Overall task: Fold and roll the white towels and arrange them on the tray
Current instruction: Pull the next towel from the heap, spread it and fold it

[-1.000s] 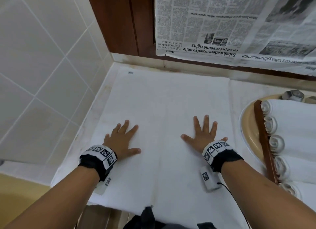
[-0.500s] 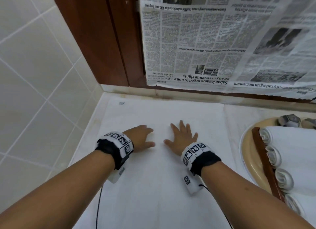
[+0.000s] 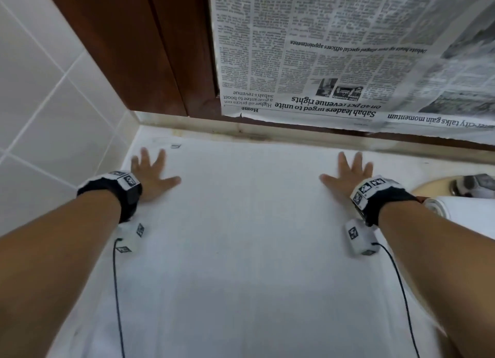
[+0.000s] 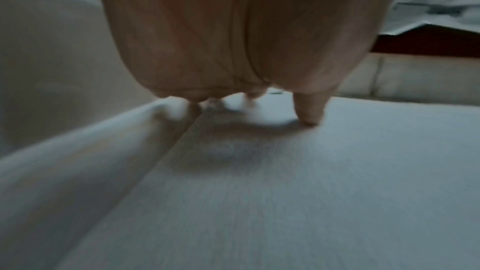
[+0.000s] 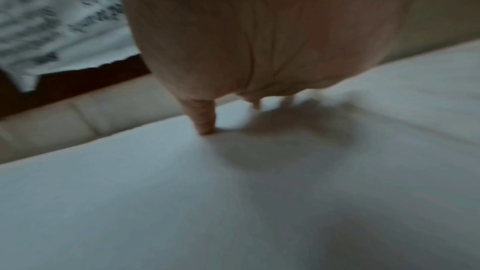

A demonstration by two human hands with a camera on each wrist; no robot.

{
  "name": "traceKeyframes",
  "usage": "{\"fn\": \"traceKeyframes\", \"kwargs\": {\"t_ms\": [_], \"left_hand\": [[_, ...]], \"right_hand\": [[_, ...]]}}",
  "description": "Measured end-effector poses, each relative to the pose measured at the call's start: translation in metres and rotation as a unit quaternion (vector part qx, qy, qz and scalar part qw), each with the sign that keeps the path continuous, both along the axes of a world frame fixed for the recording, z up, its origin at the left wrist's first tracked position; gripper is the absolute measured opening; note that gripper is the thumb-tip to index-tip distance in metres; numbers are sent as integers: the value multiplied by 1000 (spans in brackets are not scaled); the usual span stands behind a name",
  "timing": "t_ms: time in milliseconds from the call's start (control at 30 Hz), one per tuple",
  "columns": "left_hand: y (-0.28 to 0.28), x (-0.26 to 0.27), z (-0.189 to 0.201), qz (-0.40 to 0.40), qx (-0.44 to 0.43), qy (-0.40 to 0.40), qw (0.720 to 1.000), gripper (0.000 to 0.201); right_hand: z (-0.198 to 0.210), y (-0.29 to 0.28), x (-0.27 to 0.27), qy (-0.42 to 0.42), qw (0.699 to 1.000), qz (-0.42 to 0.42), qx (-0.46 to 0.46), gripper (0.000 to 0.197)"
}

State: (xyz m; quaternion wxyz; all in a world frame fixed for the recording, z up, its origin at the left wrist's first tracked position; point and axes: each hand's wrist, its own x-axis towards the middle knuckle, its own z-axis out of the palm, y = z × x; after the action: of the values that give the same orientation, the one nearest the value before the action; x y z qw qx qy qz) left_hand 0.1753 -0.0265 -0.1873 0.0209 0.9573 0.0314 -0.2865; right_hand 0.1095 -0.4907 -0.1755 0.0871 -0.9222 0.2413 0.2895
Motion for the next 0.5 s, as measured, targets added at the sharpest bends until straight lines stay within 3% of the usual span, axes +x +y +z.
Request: {"fn": "traceKeyframes", "kwargs": {"t_ms": [67,133,267,367,500], "left_hand": [[-15,5,4,-7,-1,-55,998,94],[-58,6,6,-58,-41,-71,995,95],[-124,-17,-1,-178,-100,28,978,71],[-78,-30,-8,-141,-68,-2,988,92],[18,-38,-3,15,-4,10,1000,103]], "right_hand": [[7,29,13,-34,999,27,-32,85],[9,81,27,-86,993,76,-2,79],[-7,152,21,-40,979,168,111,70],[-17,101,1,-16,984,156,84,72],[-4,12,-23,-9,1000,9,20,76]]}}
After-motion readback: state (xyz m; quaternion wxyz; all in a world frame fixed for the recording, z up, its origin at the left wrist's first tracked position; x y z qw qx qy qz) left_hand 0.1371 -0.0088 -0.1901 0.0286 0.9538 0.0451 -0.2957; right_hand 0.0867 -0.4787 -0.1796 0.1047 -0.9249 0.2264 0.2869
